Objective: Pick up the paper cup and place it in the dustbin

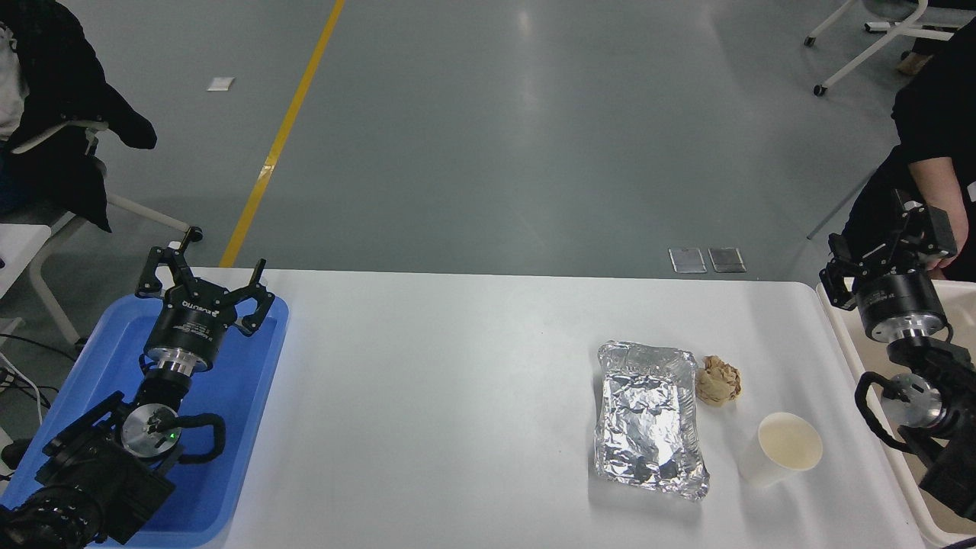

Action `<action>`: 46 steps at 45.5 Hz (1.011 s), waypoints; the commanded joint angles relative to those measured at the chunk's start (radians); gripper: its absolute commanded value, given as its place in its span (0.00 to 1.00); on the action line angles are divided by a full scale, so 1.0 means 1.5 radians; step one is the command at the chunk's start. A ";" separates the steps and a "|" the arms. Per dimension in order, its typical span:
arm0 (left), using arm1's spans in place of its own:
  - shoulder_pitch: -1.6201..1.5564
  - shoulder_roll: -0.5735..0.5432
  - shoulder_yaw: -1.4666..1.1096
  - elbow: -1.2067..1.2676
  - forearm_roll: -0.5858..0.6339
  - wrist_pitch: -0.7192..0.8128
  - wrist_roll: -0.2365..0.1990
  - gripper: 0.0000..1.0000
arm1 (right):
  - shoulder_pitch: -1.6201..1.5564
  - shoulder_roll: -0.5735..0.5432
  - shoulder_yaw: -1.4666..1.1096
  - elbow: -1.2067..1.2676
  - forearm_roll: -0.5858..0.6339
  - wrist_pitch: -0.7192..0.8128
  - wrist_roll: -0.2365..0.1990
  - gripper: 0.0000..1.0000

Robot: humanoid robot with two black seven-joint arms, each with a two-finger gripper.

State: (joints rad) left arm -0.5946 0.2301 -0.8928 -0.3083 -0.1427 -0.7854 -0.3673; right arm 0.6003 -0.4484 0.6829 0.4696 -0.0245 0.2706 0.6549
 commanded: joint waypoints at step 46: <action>0.000 0.000 0.000 0.000 0.000 0.000 0.000 1.00 | -0.011 -0.016 -0.004 0.000 -0.002 0.001 -0.003 1.00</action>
State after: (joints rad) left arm -0.5951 0.2301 -0.8928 -0.3083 -0.1423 -0.7854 -0.3669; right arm 0.5860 -0.4559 0.6808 0.4696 -0.0257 0.2687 0.6536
